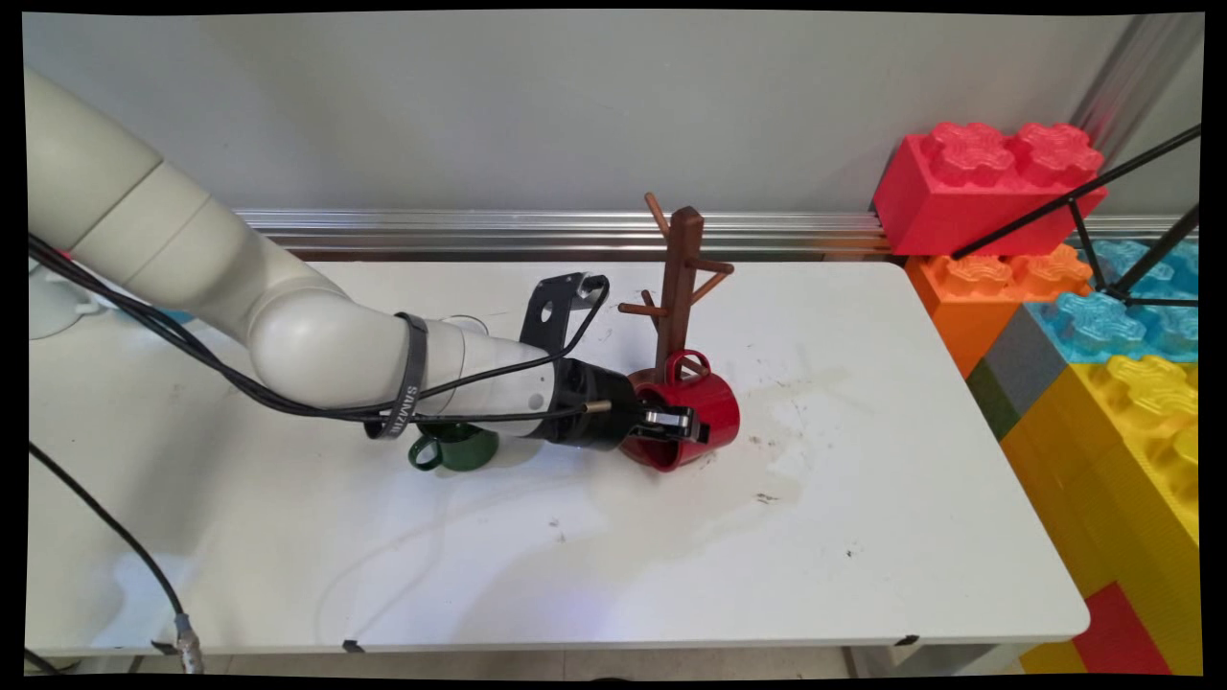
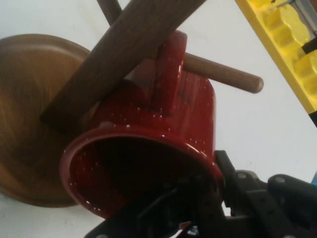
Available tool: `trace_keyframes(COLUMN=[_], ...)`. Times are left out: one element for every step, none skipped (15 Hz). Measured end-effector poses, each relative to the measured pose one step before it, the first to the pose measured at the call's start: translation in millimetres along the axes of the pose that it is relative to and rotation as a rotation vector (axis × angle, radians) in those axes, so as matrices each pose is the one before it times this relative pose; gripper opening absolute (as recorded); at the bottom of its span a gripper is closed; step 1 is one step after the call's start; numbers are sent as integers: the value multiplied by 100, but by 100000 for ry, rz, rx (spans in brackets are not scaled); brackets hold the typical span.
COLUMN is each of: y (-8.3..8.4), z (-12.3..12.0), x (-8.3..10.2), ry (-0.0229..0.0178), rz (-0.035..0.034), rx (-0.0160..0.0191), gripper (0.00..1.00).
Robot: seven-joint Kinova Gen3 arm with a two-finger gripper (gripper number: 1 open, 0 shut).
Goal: Place the picked object on the table
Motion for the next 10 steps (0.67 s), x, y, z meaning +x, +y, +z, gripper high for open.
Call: trace_keyframes(y=[-83, 28, -49, 55, -4, -118, 43, 53, 89, 111], z=[-88, 90, -98, -73, -84, -68, -102, -124, -113, -92], x=[2, 96, 3, -84, 6, 106, 25, -29, 4, 30], ry=[177, -114, 117, 24, 68, -67, 70, 53, -20, -26], rz=[-472, -21, -427, -191, -281, -11, -285, -177, -163, -73], rx=[551, 50, 389, 61, 67, -100, -163, -234, -416, -526], gripper=[0, 0, 0, 0, 0, 0, 0, 0, 0, 0])
